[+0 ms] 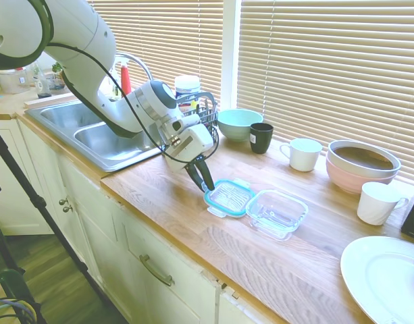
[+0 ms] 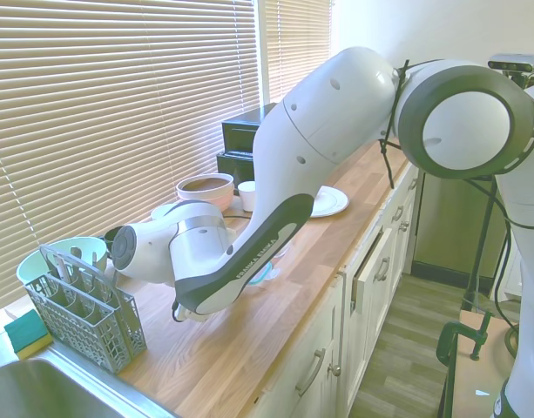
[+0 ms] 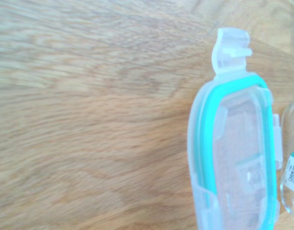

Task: Cover the lid of the food container

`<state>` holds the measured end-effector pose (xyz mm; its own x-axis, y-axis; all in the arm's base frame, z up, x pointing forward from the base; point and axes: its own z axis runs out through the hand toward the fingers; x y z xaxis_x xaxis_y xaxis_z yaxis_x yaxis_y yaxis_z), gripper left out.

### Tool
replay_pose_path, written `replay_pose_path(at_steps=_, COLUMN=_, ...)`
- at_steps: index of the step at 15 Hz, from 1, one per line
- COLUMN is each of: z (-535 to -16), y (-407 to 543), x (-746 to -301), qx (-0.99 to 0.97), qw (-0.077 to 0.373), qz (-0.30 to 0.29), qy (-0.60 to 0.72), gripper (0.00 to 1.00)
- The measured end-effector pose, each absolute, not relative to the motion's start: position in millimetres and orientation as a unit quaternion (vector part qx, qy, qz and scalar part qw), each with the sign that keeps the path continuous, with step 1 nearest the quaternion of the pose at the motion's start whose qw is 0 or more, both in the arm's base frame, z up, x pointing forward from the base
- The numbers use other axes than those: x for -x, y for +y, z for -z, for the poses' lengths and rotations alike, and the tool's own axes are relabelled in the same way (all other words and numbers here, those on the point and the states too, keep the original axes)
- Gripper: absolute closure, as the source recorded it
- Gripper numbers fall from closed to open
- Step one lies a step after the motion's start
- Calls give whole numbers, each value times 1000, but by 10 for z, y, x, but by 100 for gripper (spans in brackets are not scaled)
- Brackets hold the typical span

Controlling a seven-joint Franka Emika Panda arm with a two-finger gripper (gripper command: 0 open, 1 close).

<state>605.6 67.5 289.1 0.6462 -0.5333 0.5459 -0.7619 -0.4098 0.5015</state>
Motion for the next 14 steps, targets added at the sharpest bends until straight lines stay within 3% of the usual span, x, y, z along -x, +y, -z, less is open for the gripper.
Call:
replay_pose_path(at_steps=8, z=-3098, y=623, x=-6105, qx=-823, qw=375, qz=-158, qy=-398, gripper=100)
replay_pose_path(at_steps=14, z=-4044, y=549, x=-5946, qx=-850, qw=295, qz=-133, qy=-416, gripper=100)
